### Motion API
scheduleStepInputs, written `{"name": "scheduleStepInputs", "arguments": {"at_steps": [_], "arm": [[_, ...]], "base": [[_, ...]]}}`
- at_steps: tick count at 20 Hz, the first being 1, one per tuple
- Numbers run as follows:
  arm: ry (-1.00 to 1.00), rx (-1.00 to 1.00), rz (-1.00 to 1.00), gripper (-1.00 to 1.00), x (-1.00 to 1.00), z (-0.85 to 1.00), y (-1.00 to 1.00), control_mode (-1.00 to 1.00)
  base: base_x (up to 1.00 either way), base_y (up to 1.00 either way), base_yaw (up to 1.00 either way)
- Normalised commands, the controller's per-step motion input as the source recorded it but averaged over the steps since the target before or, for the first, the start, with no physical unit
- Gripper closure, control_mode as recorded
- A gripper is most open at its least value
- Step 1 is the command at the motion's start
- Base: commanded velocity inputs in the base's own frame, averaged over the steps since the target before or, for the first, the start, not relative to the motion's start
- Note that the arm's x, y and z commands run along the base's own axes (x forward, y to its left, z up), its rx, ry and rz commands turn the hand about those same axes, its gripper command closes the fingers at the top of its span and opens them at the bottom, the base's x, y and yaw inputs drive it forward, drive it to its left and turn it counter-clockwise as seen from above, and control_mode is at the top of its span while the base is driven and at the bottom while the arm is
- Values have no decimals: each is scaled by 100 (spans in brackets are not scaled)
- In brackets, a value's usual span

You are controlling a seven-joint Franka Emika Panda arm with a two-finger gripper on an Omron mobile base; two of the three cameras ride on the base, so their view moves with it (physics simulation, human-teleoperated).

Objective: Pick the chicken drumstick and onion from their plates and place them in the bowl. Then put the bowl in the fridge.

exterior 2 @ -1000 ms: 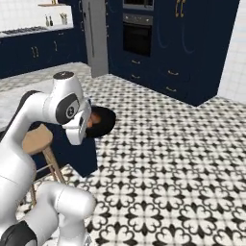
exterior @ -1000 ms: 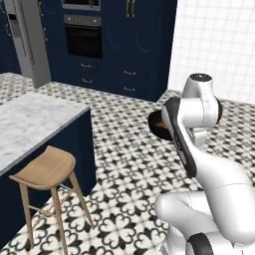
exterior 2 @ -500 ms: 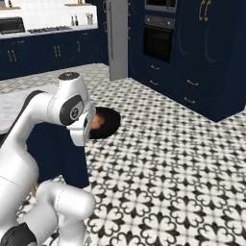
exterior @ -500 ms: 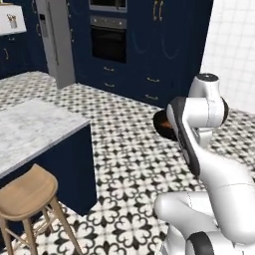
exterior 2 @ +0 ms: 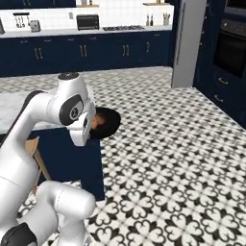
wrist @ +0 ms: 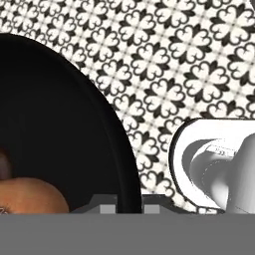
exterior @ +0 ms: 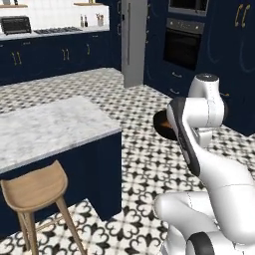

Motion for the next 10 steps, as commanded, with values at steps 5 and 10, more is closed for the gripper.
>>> {"name": "scheduleStepInputs", "arguments": {"at_steps": [5,10], "arm": [[0,0,0,100,0,0,0,100],[0,0,0,100,0,0,0,100]], "base": [[50,-89,45],[77,-96,32]]}}
